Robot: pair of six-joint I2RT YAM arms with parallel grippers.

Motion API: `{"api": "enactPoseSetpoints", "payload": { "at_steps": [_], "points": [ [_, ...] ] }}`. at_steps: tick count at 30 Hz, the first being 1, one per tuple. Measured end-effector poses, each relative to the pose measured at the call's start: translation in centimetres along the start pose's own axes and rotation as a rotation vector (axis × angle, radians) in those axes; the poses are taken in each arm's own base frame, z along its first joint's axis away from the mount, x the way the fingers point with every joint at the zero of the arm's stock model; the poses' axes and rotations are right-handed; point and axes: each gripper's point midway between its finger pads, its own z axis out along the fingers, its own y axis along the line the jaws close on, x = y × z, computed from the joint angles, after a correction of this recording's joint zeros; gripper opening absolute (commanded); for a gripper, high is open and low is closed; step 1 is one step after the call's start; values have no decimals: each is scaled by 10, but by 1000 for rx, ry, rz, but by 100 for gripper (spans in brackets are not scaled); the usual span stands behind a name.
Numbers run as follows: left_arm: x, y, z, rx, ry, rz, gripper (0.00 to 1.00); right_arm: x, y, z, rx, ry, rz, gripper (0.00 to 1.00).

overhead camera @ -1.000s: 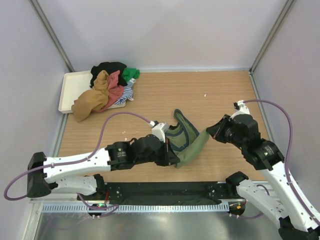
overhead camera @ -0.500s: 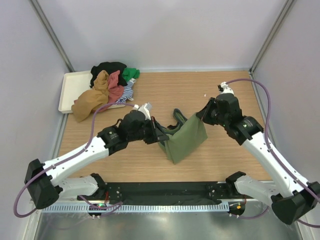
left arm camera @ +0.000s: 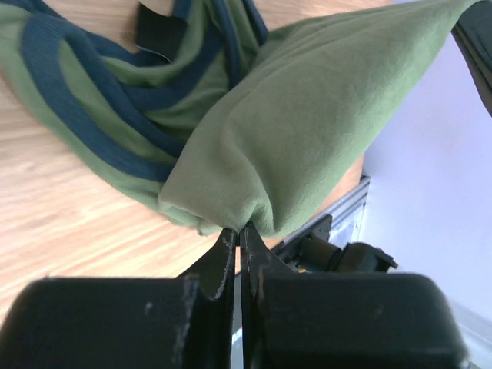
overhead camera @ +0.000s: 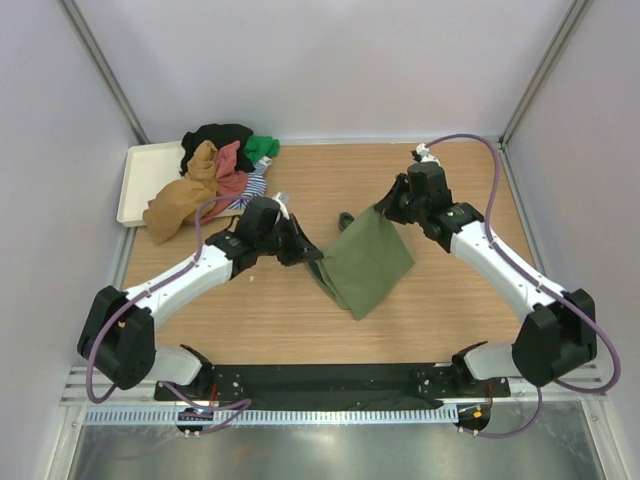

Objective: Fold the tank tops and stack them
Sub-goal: Fold the tank top

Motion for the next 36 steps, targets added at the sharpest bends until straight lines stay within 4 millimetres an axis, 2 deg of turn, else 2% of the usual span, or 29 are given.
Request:
{"api": "enactPoseSetpoints", "payload": {
  "at_steps": [6, 12, 14, 15, 16, 17, 18, 19, 21, 23, 26, 32, 36],
  "points": [
    [-19, 23, 10, -30, -9, -38, 0, 2, -1, 44, -23, 39, 14, 1],
    [-40, 46, 18, -56, -25, -91, 0, 3, 9, 88, -64, 74, 18, 2],
    [-47, 54, 22, -66, -27, -109, 3, 3, 13, 102, -80, 84, 25, 12],
    [-51, 59, 24, -71, -28, -118, 17, 3, 14, 108, -86, 88, 27, 20],
    [-55, 64, 27, -77, -32, -123, 26, 3, 16, 115, -94, 95, 35, 46],
    [-58, 70, 29, -86, -31, -130, 36, 3, 19, 123, -101, 98, 46, 55],
    [-62, 75, 32, -96, -32, -136, 52, 3, 20, 131, -104, 99, 48, 60],
    [-67, 81, 35, -105, -35, -145, 56, 3, 19, 137, -103, 100, 48, 68],
    [-75, 92, 38, -121, -42, -168, 70, 6, 16, 141, -95, 106, 46, 70],
    [-81, 96, 38, -132, -54, -174, 75, 4, 13, 141, -79, 98, 36, 72],
    [-89, 93, 32, -132, -84, -150, 76, -1, 6, 131, -43, 76, 13, 71],
    [-88, 76, 20, -135, -127, -60, 65, -2, -25, 90, 51, 44, -28, 70],
    [-74, 71, 28, -147, -103, -18, 41, 24, -59, 84, 148, 84, -43, 68]
  ]
}}
